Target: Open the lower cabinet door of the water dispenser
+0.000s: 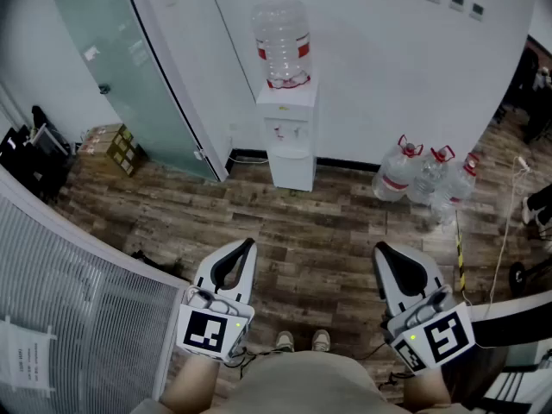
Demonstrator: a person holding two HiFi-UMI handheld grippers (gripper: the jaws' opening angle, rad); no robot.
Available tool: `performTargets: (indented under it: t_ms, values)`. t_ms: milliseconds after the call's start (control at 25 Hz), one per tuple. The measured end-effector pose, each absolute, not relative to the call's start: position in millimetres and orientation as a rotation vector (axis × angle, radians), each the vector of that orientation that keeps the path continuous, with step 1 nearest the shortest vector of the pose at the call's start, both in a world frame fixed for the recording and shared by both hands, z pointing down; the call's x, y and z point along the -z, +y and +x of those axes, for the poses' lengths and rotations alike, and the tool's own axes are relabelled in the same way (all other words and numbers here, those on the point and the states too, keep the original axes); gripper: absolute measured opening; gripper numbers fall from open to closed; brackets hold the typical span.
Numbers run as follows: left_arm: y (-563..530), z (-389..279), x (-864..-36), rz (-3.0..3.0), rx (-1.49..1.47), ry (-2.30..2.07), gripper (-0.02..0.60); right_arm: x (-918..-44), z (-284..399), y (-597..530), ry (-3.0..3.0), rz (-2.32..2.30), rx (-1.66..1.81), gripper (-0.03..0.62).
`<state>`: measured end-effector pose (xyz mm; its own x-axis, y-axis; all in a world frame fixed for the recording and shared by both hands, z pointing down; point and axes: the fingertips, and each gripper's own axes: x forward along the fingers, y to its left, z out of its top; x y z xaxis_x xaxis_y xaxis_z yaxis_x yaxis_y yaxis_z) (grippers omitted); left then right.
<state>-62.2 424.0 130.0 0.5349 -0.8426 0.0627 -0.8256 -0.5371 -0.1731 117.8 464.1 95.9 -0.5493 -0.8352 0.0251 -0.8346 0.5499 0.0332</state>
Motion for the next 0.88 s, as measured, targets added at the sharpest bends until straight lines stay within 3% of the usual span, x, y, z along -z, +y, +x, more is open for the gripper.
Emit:
performTargets:
  t_ms: [880]
  values:
    - [442, -1, -144, -2.628, 0.249, 1.452, 0.006, -121, 179, 472, -2.747, 1.429, -0.013, 0.006]
